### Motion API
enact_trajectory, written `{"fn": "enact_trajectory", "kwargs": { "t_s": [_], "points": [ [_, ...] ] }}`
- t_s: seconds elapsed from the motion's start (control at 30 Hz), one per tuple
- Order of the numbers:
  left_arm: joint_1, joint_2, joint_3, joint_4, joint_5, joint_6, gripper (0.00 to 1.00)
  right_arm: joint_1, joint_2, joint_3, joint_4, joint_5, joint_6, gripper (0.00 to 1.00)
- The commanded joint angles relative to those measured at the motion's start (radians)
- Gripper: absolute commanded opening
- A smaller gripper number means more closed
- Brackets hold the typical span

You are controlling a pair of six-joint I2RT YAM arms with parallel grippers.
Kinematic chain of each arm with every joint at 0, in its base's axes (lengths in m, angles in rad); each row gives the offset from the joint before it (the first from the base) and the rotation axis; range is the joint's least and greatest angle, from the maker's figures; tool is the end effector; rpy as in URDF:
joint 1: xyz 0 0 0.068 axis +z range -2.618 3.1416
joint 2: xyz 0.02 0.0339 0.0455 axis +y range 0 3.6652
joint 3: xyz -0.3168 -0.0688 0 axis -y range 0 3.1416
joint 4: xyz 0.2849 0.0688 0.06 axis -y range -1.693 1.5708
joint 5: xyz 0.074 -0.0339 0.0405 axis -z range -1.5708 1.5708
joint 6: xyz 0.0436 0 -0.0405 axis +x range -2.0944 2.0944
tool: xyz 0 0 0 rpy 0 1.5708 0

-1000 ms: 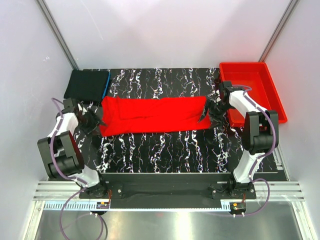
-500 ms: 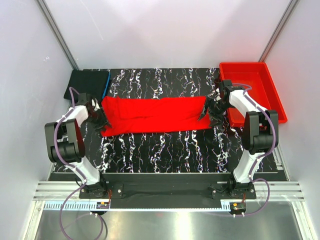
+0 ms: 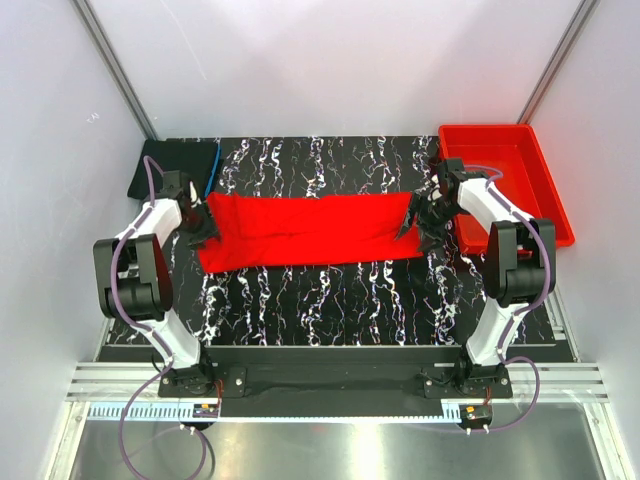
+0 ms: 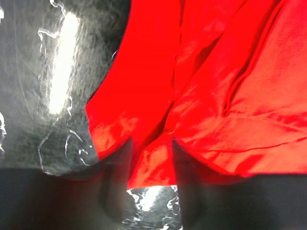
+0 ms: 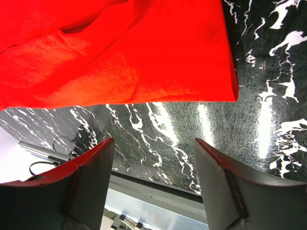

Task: Fold and stack the t-shirts
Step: Fold the tshirt

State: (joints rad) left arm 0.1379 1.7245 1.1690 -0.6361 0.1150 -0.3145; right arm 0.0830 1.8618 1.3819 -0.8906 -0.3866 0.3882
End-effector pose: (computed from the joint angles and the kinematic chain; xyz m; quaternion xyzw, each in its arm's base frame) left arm 0.3827 0.0481 0.2183 -0.2093 0.9579 -0.0728 0.1824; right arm 0.4113 0.0507 0.2266 0.1294 0.9680 0.2088 0.0508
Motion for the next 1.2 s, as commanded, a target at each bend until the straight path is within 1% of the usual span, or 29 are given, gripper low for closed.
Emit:
{"fn": "enact_trajectory", "kwargs": {
  "t_s": [0.0, 0.03, 0.07, 0.13, 0.2, 0.33, 0.43, 0.5, 0.57, 0.67, 0.7, 0.73, 0.8, 0.97, 1.03, 1.1, 1.13, 1.17],
  "points": [
    [0.002, -0.060, -0.017, -0.008, -0.045, -0.015, 0.62, 0.001, -0.006, 0.042, -0.002, -0.012, -0.005, 0.74],
    [0.003, -0.060, -0.034, -0.001, -0.040, -0.006, 0.66, 0.003, -0.004, 0.043, -0.001, -0.014, -0.003, 0.74],
    [0.005, -0.052, -0.034, 0.004, -0.031, -0.002, 0.66, 0.003, -0.003, 0.043, 0.002, -0.020, -0.002, 0.74],
    [0.002, 0.001, -0.023, -0.005, 0.001, 0.008, 0.65, 0.003, 0.002, 0.043, 0.005, -0.026, 0.003, 0.73],
    [-0.004, 0.027, -0.017, 0.001, 0.003, 0.009, 0.60, 0.003, 0.000, 0.045, 0.009, -0.028, 0.008, 0.73],
    [-0.015, 0.043, -0.012, 0.029, 0.031, 0.008, 0.48, 0.003, -0.009, 0.042, 0.009, -0.024, 0.008, 0.74],
    [-0.024, 0.053, -0.002, 0.030, 0.052, 0.002, 0.44, 0.001, -0.012, 0.036, 0.009, -0.023, 0.008, 0.74],
    [-0.026, 0.053, -0.002, 0.036, 0.072, -0.001, 0.40, 0.001, -0.015, 0.029, 0.009, -0.023, 0.008, 0.74],
    [-0.027, 0.056, 0.001, 0.038, 0.072, -0.001, 0.31, 0.003, -0.016, 0.025, 0.010, -0.024, 0.008, 0.73],
    [-0.027, 0.061, 0.011, 0.033, 0.083, 0.000, 0.21, 0.001, -0.016, 0.026, 0.007, -0.021, 0.005, 0.74],
    [-0.027, 0.060, 0.009, 0.032, 0.083, 0.000, 0.23, 0.001, -0.019, 0.028, 0.007, -0.021, 0.003, 0.73],
    [-0.029, 0.058, 0.008, 0.032, 0.081, -0.004, 0.27, 0.001, -0.016, 0.029, 0.005, -0.020, 0.003, 0.73],
    [-0.027, 0.052, 0.004, 0.029, 0.066, -0.009, 0.43, 0.003, -0.016, 0.032, 0.007, -0.021, 0.003, 0.73],
    [-0.029, 0.069, -0.008, 0.032, 0.081, -0.011, 0.44, 0.003, -0.010, 0.034, 0.007, -0.023, 0.001, 0.74],
    [-0.029, 0.073, -0.009, 0.039, 0.089, -0.012, 0.38, 0.003, -0.009, 0.037, 0.007, -0.023, 0.005, 0.73],
    [-0.029, 0.076, -0.003, 0.041, 0.081, -0.012, 0.26, 0.003, -0.007, 0.039, 0.004, -0.023, 0.005, 0.74],
    [-0.029, 0.076, 0.003, 0.036, 0.074, -0.012, 0.13, 0.001, -0.007, 0.039, 0.005, -0.024, 0.005, 0.74],
    [-0.029, 0.073, 0.018, 0.026, 0.063, -0.011, 0.08, 0.003, -0.007, 0.039, 0.005, -0.021, 0.003, 0.73]
  ]
}}
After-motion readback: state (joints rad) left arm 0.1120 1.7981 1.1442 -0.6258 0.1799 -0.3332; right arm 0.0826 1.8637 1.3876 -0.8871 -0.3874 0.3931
